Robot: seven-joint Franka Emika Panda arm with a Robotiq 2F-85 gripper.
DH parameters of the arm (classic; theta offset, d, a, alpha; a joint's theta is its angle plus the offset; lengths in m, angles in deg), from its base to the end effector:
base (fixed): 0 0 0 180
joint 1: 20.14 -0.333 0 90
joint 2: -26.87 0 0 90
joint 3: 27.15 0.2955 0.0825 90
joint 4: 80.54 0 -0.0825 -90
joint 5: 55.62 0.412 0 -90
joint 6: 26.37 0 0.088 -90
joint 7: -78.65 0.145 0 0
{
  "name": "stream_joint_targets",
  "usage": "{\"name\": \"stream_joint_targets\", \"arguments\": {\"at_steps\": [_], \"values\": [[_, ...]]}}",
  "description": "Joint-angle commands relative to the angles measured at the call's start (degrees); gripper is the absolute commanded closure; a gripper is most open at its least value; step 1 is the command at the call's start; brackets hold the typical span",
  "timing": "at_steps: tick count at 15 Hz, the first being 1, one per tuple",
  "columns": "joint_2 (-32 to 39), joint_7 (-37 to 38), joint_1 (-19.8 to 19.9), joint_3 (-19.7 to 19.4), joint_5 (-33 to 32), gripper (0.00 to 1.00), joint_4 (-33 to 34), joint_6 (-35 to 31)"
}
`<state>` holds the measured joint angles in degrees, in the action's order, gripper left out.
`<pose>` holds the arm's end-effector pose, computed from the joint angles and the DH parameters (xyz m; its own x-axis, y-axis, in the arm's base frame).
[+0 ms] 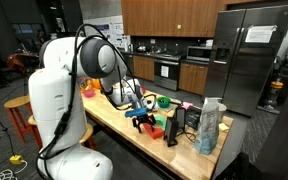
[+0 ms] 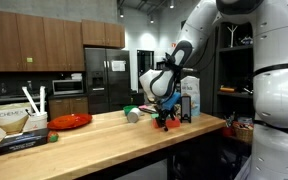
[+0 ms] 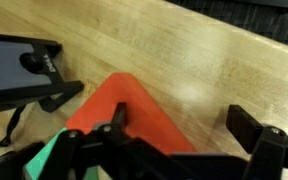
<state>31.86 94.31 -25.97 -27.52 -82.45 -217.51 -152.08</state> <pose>0.4770 0.0154 0.1871 0.9671 0.1052 -0.2317 0.1846 -0.9167 0.3543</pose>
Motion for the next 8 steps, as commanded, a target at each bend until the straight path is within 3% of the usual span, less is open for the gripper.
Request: {"name": "stream_joint_targets", "arguments": {"at_steps": [1, 7, 8], "values": [[1.4, 4.4, 1.1, -0.1, -5.0, 0.00, -1.6, -5.8], [2.9, 4.7, 1.7, -0.5, -6.5, 0.00, 0.9, -5.1], [1.5, 7.8, 1.4, -0.5, -8.4, 0.00, -1.7, -7.5]]}}
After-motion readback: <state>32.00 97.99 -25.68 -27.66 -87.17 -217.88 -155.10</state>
